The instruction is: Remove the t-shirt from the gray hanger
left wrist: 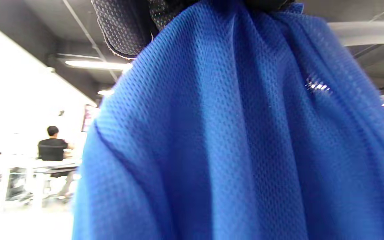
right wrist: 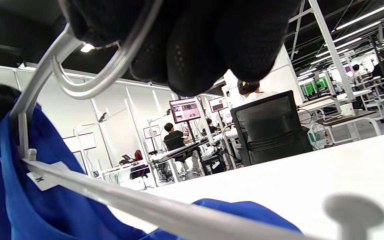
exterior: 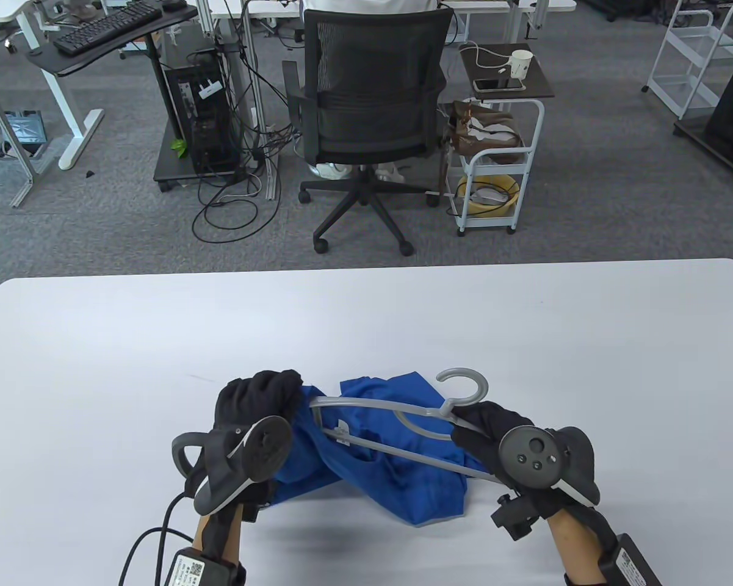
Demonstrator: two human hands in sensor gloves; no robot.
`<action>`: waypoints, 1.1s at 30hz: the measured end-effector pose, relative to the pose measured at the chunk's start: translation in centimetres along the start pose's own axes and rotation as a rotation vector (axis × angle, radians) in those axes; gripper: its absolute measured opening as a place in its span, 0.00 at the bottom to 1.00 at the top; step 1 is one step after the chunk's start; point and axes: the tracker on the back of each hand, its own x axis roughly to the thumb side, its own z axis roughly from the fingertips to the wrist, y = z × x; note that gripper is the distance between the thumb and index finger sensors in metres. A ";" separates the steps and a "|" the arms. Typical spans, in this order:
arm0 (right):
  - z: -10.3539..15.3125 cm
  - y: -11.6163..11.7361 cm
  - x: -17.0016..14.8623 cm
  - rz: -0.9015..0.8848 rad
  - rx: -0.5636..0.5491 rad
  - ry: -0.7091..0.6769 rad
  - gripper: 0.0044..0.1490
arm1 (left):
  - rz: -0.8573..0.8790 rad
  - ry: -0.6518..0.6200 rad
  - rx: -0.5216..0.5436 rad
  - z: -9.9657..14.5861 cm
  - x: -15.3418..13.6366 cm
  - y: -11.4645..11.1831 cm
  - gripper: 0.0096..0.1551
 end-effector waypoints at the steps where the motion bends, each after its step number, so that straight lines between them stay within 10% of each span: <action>1: 0.0 0.0 -0.3 0.000 -0.001 0.011 0.27 | -0.017 0.032 -0.015 -0.2 -0.5 -0.4 0.22; 15: -0.2 -0.1 -1.4 0.007 -0.012 0.058 0.27 | -0.113 0.289 -0.377 -1.2 -6.3 -8.6 0.27; 33: 0.0 0.0 -0.7 0.044 -0.012 0.029 0.28 | -0.446 0.062 -0.201 1.5 -7.5 -6.8 0.51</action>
